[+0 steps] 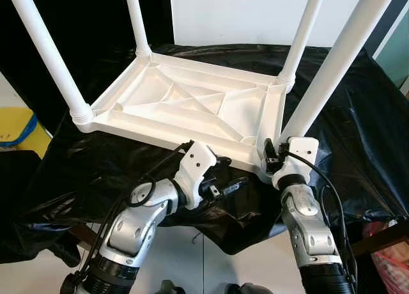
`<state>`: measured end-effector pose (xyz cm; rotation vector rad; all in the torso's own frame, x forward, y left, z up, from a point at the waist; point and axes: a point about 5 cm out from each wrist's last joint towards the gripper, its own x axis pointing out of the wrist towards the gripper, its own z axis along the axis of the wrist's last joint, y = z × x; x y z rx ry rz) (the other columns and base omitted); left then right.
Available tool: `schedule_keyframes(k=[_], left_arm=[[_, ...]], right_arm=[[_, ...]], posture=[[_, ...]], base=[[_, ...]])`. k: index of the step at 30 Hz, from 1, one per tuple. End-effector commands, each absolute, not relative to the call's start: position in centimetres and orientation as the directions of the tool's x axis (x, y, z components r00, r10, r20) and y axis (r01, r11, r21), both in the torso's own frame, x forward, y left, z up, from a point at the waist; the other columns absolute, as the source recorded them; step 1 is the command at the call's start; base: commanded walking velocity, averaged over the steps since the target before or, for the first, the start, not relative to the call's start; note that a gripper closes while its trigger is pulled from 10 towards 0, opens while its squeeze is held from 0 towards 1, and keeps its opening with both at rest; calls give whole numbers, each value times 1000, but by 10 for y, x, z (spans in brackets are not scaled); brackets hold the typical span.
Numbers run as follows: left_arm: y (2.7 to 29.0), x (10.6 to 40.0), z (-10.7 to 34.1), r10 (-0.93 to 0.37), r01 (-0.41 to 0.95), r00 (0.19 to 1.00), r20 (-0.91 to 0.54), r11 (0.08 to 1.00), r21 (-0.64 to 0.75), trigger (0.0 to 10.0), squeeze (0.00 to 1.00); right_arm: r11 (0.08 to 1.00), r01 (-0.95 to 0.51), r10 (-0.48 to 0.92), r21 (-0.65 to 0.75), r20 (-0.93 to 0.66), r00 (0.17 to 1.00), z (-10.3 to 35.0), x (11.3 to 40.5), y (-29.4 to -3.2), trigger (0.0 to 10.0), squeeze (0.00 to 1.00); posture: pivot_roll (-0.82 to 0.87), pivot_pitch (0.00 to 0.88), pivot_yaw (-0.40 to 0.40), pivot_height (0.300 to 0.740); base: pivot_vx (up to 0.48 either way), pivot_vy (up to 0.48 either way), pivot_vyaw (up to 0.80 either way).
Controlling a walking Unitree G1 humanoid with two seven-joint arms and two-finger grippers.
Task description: Building children table
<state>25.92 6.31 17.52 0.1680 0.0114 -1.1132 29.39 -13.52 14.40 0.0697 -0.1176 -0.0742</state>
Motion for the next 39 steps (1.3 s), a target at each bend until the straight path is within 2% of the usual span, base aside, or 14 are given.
schedule_keyframes(k=[1, 5, 6, 7, 8, 14, 23, 24, 33, 34, 35, 37, 38, 39], left_arm=[[60, 257, 177, -893, 894, 442, -86, 430, 127, 10000, 0], [60, 257, 176, -892, 893, 443, -86, 432, 125, 10000, 0], [60, 256, 176, -892, 893, 444, -85, 433, 125, 10000, 0], [60, 256, 176, -892, 893, 444, -85, 433, 125, 10000, 0], [60, 256, 176, -892, 893, 445, -84, 433, 124, 10000, 0], [60, 257, 178, -894, 894, 441, -80, 430, 124, 10000, 0], [60, 256, 176, -899, 900, 429, -91, 416, 129, 10000, 0], [60, 256, 176, -900, 902, 425, -94, 412, 131, 10000, 0], [59, 256, 176, -907, 909, 408, -102, 393, 135, 10000, 0], [59, 255, 176, -909, 912, 402, -105, 387, 138, 10000, 0], [58, 255, 176, -911, 914, 398, -110, 382, 140, 10000, 0], [58, 254, 176, -911, 914, 396, -113, 379, 141, 10000, 0], [58, 254, 175, -912, 915, 395, -115, 378, 141, 10000, 0], [58, 254, 175, -912, 915, 393, -117, 377, 142, 10000, 0]], right_arm=[[993, 83, -86, 82, 23, 996, 126, 290, -135, 10000, 0], [995, 71, -73, 69, 31, 997, 128, 289, -134, 10000, 0], [997, 58, -60, 60, 41, 997, 130, 289, -135, 10000, 98], [997, 58, -60, 60, 41, 997, 130, 289, -135, 10000, 98], [998, 43, -46, 50, 55, 997, 132, 288, -137, 10000, 1000], [992, -123, 120, 16, 122, 985, 141, 282, -149, 10000, 1000], [969, -249, 247, -5, 135, 960, 145, 283, -159, 10000, 1000], [951, -309, 309, -21, 129, 942, 146, 284, -161, 10000, 0], [877, -472, 478, -84, 74, 875, 143, 293, -164, 10000, 0], [866, -490, 497, -98, 68, 865, 142, 295, -164, 6863, 0], [861, -497, 504, -107, 62, 861, 141, 298, -164, 4431, 0], [860, -498, 506, -110, 59, 861, 140, 299, -164, 4431, 0], [859, -500, 508, -110, 58, 859, 140, 300, -165, 0, 0], [861, -494, 502, -118, 49, 864, 138, 301, -167, 0, 0]], posture=[[-92, 100, -24, 740], [-92, 103, -25, 740], [-93, 103, -25, 740], [-93, 103, -25, 740], [-94, 103, -24, 740], [-96, 103, -23, 740], [-100, 103, -13, 740], [-100, 103, -9, 740], [-99, 99, 2, 740], [-98, 99, 2, 740], [-99, 98, 4, 740], [-99, 98, 4, 740], [-99, 98, 4, 740], [-95, 98, 2, 740]], base=[[0, 0, 0], [0, 0, 0], [0, 0, 0], [0, 0, 0], [0, 0, 0], [0, 0, 0], [0, 0, 0], [0, 0, 0], [0, 0, 0], [0, 0, 0], [0, 0, 0], [0, 0, 0], [0, 0, 0], [0, 0, 0]])
